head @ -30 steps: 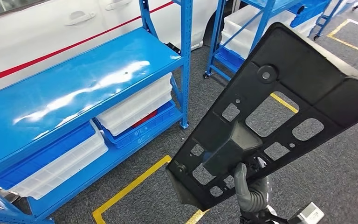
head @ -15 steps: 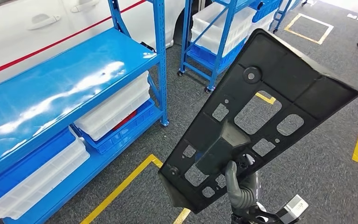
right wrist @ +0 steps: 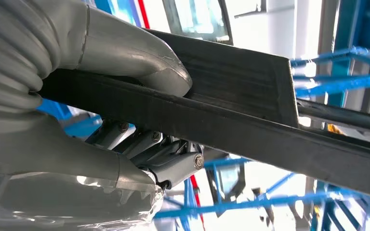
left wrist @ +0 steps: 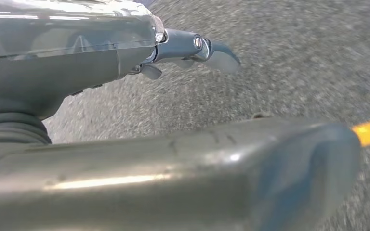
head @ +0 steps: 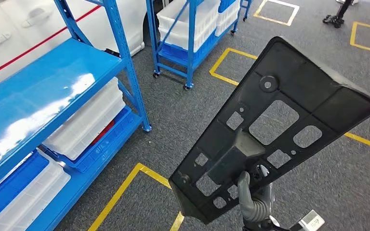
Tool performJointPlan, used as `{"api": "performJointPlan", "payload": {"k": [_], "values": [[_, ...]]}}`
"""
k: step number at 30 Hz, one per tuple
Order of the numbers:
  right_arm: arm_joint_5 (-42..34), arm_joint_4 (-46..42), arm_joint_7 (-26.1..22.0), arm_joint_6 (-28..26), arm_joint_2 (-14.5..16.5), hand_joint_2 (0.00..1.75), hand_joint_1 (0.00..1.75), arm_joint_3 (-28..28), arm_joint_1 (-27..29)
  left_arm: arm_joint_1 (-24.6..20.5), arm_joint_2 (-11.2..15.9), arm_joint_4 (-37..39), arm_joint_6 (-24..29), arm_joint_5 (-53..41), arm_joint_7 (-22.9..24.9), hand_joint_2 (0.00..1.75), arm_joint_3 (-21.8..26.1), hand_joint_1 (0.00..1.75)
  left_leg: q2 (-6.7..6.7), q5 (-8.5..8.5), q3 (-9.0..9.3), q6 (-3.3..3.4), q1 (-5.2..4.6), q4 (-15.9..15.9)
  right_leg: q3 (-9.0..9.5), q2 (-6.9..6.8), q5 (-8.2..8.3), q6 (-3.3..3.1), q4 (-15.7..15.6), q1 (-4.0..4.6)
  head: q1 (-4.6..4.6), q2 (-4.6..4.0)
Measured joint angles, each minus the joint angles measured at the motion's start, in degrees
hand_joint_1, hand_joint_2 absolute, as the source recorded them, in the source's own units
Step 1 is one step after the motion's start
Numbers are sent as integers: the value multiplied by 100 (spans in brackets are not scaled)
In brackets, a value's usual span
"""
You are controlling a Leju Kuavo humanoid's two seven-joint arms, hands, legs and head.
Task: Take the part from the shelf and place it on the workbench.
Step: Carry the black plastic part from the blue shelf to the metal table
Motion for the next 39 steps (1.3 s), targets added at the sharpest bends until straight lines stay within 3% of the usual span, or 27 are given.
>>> {"api": "performJointPlan", "payload": {"k": [2,3,4,6,8,9,10,12,14,16,18,19,20,22,24,25,27,28,30,32,33,34,35,36,37,39], "values": [[0,-11,-4,0,-1,175,175,2,24,16,0,0,-12,-2,-24,0,30,0,-208,-361,-349,-14,6,759,-37,156,24,-34,4,1,-2,0],[0,-13,-4,-1,-2,175,175,2,42,19,1,0,-9,-8,-29,0,44,0,-234,-417,-469,-18,6,1006,-50,244,31,-38,10,3,-2,0],[1,-13,-4,-1,-3,175,175,2,60,21,2,0,-2,-16,-33,0,54,0,-244,-357,-498,-19,8,1054,-58,336,38,-36,19,5,-2,0],[9,-13,-3,-3,-3,175,175,2,78,24,8,0,15,-36,-43,0,63,0,-331,44,-260,-4,17,508,-62,519,44,-20,52,4,-2,0],[25,-13,-3,-4,-3,175,175,2,76,29,19,1,21,-44,-52,0,67,0,-641,350,38,22,39,-214,-103,666,41,20,116,6,-2,0],[32,-14,-3,-4,-3,175,175,2,76,30,23,1,23,-45,-55,0,69,0,-760,400,106,35,40,-410,-138,732,45,53,141,-1,-1,0],[40,-14,-3,-5,-3,175,175,2,78,26,27,1,23,-47,-58,0,70,0,-810,391,121,51,33,-483,-173,800,54,95,156,-10,-1,0],[72,-16,-3,-13,-3,175,175,2,90,9,33,0,21,-49,-60,0,72,0,-666,424,139,105,25,-529,-224,907,84,174,162,-32,0,0],[113,-25,-3,-27,-5,175,175,2,94,1,39,0,10,-46,-50,0,74,0,-493,479,165,176,42,-591,-338,688,-42,229,359,-27,5,0],[143,-31,-1,-41,-7,175,175,2,82,5,42,0,5,-39,-24,0,81,0,-319,501,159,216,40,-620,-646,326,-402,281,985,-37,11,0],[166,-27,2,-49,-8,175,175,2,77,11,42,0,12,-30,0,0,99,0,-144,497,145,219,33,-618,-976,196,-676,337,1667,-77,11,0],[175,-26,2,-51,-9,175,175,2,81,11,43,0,15,-27,4,0,107,0,-59,492,144,213,32,-618,-1019,168,-665,358,1768,-101,11,0],[181,-25,2,-52,-10,175,175,2,83,7,43,0,17,-25,7,0,112,0,21,485,149,201,33,-617,-936,136,-548,373,1633,-122,11,0],[189,-25,2,-52,-11,175,175,2,81,-5,43,0,19,-25,11,0,115,0,161,458,183,160,31,-617,-491,-65,-206,373,839,-139,11,0],[193,-27,3,-52,-11,175,175,2,73,-10,43,0,19,-26,16,0,116,0,271,415,215,89,11,-615,-154,-263,-45,312,231,-104,10,0],[193,-28,3,-52,-12,175,175,2,71,-13,44,0,20,-26,18,0,117,0,321,396,231,50,1,-617,-113,-293,-52,270,142,-79,10,0],[205,-31,4,-54,-13,175,175,2,74,-35,43,0,29,-29,20,0,119,0,404,369,279,-29,14,-624,-122,-155,-44,183,137,-60,10,0],[221,-32,5,-60,-13,175,175,4,75,-46,43,0,41,-34,21,0,120,0,341,331,290,-65,28,-589,-118,-89,-31,141,119,-66,10,0],[281,-30,15,-79,-10,175,175,27,47,-48,40,0,84,-60,37,0,122,0,43,79,149,-104,55,-220,-110,41,1,53,85,-84,9,0],[362,-22,37,-117,-7,175,175,83,-6,-33,35,0,143,-90,84,0,122,0,-204,-315,-216,-99,56,548,-126,177,5,6,89,-58,9,0],[400,-15,53,-149,-5,175,175,117,-25,-27,32,0,173,-104,119,0,122,0,-237,-424,-393,-92,53,885,-132,258,4,-3,96,-41,8,0],[429,-6,70,-184,-5,175,175,144,-39,-22,31,0,198,-119,146,0,122,0,-251,-423,-499,-82,50,1055,-135,345,4,-8,106,-25,8,0],[454,2,83,-222,-5,175,175,166,-46,-16,31,0,218,-134,165,0,123,0,-263,-301,-502,-66,49,999,-135,433,3,-10,118,-13,8,0],[475,7,92,-257,-5,175,175,181,-51,-13,31,0,230,-147,177,0,124,0,-299,-90,-407,-43,47,732,-132,521,1,-8,130,-6,7,0],[495,9,93,-289,-5,175,175,193,-53,-8,31,0,234,-156,176,0,124,0,-401,145,-252,-15,46,331,-130,601,-1,-5,140,-5,8,0],[531,8,68,-377,-7,175,175,218,-56,7,33,0,222,-162,154,0,125,0,-656,415,2,23,49,-327,-152,741,-2,30,167,-1,8,0]]}}
